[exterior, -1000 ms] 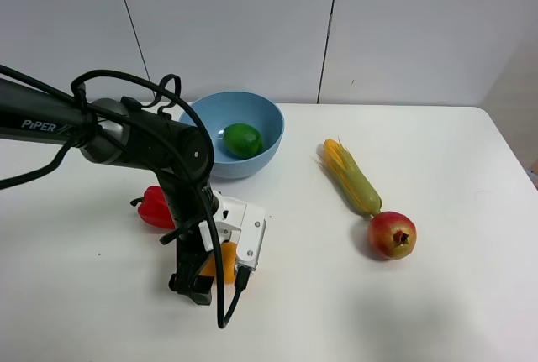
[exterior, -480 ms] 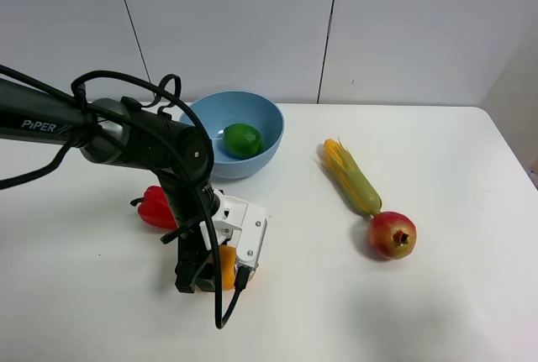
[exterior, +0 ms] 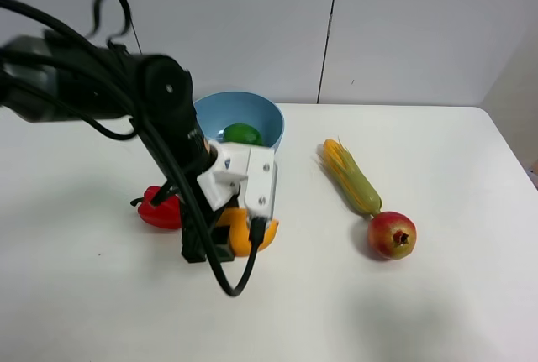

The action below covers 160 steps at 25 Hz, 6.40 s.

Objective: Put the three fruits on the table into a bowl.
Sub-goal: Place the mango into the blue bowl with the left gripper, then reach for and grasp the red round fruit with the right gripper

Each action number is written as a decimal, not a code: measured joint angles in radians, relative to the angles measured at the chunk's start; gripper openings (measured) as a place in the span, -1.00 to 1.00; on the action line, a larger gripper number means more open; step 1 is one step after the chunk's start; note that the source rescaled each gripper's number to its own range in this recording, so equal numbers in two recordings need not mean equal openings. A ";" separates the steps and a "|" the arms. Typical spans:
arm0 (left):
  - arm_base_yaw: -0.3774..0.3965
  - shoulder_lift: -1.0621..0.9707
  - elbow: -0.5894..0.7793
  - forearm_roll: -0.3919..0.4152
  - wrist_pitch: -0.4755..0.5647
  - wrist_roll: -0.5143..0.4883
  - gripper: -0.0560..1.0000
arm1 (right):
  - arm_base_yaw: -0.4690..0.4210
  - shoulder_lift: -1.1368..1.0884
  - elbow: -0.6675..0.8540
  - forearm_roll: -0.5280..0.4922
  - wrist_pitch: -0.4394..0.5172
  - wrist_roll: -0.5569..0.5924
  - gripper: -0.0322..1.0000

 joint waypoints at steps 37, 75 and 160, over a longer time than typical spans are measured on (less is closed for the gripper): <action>0.302 0.210 -0.220 0.228 -0.619 -0.895 0.67 | 0.000 0.000 0.000 0.000 0.000 0.000 1.00; 0.779 -0.551 -0.220 0.416 0.167 -0.857 0.96 | 0.000 0.000 0.000 0.000 0.000 0.000 1.00; 0.807 -1.785 0.643 0.267 0.179 -0.963 0.96 | 0.000 0.041 0.000 0.020 0.003 0.000 1.00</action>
